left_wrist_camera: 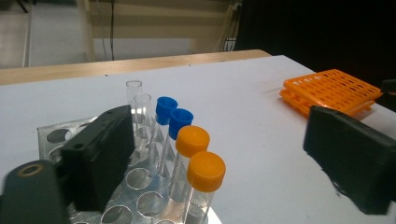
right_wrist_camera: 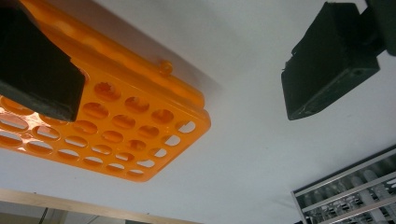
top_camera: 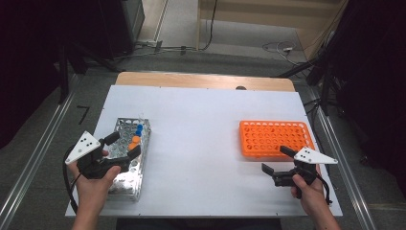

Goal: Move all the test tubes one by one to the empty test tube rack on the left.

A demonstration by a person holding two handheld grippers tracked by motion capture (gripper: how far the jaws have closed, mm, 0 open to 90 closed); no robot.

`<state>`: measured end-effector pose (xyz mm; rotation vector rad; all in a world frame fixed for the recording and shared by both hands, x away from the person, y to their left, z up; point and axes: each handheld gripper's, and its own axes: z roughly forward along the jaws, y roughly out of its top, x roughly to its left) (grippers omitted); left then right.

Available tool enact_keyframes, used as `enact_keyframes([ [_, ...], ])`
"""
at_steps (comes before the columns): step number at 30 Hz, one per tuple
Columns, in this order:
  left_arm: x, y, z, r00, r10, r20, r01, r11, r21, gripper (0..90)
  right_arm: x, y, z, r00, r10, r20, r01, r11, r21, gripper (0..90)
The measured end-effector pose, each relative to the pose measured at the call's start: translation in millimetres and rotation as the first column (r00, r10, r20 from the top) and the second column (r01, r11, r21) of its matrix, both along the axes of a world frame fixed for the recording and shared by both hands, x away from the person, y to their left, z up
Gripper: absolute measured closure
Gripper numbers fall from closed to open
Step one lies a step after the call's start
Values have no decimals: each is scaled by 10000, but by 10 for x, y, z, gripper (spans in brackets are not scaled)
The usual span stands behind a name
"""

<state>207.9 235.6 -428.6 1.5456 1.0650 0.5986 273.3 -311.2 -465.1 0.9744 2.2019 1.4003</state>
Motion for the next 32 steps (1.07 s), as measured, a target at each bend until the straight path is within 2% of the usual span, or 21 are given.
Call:
enact_keyframes([
  [4,-16,25,-5,9995,-265,170,265,9996,-11,0,-1,-12,4,10000,-69,-14,69,10000,33,0],
  [8,-23,56,-19,9994,-270,209,273,9995,-178,0,5,-32,5,9999,-127,6,127,9999,75,0],
  [14,-131,78,-71,9996,-221,170,217,9995,213,0,10,-57,6,9998,-211,10,210,9997,117,0],
  [18,-194,158,-96,9996,-102,251,104,9999,-82,0,25,-92,13,9996,-234,124,232,9996,143,0],
  [23,-178,179,-132,9998,-133,169,136,9998,-140,0,36,-169,23,9989,-413,231,405,9986,348,0],
  [26,-167,173,-158,9998,-169,50,169,9999,-24,0,53,-229,12,9984,-495,268,482,9977,468,0],
  [32,-162,198,-168,9998,-213,59,214,9996,-176,0,83,-282,4,9975,-602,364,579,9965,610,0],
])
